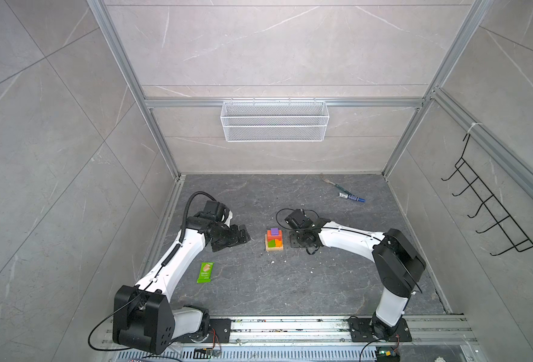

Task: Build the wood block tower
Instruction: 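Lower the right gripper onto the red cube beside the stack and close, then lift the red cube with the right gripper and carry it over the stack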

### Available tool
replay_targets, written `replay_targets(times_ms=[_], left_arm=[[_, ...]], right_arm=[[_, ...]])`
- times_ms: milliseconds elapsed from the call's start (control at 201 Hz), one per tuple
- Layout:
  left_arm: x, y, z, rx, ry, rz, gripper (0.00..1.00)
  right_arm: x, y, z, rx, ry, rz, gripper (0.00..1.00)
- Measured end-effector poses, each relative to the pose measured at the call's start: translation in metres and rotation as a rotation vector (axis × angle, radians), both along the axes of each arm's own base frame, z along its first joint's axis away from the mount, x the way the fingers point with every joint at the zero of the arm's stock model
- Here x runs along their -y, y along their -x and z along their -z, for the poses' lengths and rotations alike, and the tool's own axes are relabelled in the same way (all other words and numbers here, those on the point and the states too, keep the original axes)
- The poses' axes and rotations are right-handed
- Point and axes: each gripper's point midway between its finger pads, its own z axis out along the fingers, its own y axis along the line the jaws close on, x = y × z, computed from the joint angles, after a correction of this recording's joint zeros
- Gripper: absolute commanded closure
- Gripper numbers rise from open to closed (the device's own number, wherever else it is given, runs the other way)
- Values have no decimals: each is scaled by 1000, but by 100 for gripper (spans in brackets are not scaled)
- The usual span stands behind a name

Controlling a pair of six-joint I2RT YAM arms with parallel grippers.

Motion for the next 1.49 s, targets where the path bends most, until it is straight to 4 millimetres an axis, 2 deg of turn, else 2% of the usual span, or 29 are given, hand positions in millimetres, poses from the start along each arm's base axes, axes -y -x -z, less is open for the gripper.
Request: replay_targets(times_ms=[189, 443, 797, 926, 1130, 1493], left_arm=[[0, 0, 0, 0, 0, 0, 3], [0, 0, 0, 0, 0, 0, 3], [0, 0, -2, 6, 2, 0, 3], [0, 0, -2, 6, 2, 0, 3], [0, 2, -3, 13, 4, 0, 3], [5, 3, -7, 18, 37, 15, 3]], right_arm=[[-2, -2, -34, 17, -35, 30, 99], [-8, -3, -64, 23, -48, 32, 99], [-41, 1, -100, 57, -94, -13, 99], [-58, 0, -101, 61, -101, -35, 99], [-82, 1, -93, 64, -90, -62, 100], [-92, 1, -71, 54, -47, -60, 100]])
